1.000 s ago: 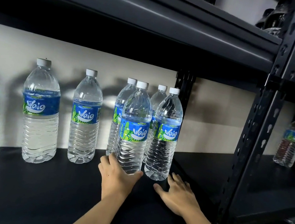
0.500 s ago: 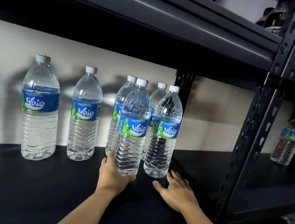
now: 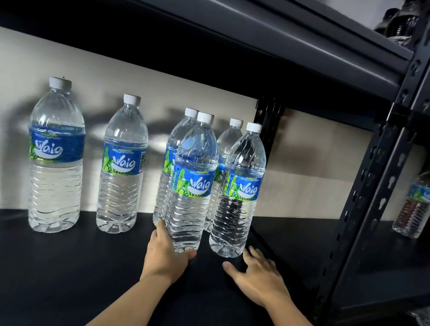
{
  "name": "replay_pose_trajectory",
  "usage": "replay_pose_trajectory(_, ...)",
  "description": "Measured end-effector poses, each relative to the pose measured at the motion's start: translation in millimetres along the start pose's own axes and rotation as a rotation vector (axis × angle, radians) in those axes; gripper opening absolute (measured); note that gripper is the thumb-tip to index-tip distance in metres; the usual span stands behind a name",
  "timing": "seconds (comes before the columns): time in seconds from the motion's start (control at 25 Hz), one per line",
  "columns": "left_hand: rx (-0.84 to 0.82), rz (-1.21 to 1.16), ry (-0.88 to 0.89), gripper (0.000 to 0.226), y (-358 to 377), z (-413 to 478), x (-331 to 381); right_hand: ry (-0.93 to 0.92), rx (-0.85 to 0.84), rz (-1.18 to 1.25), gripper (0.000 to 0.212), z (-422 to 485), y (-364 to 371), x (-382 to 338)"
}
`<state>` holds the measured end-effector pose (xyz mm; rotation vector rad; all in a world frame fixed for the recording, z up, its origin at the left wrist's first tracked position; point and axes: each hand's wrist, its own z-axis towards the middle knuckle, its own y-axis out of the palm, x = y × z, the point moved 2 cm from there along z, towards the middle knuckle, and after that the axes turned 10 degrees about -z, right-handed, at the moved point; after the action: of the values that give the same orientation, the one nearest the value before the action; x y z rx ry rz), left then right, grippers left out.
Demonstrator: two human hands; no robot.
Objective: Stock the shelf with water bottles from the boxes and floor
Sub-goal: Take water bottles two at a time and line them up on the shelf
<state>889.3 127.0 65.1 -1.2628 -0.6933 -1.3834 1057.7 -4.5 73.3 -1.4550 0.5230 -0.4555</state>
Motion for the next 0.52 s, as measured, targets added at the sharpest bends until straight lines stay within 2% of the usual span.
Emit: replay_pose_trajectory(0.52,-0.027,0.003,-0.019,0.084,-3.7,-0.6,1.6,0.01,-0.021,0.004,0.088,2.3,2.6,-0.8)
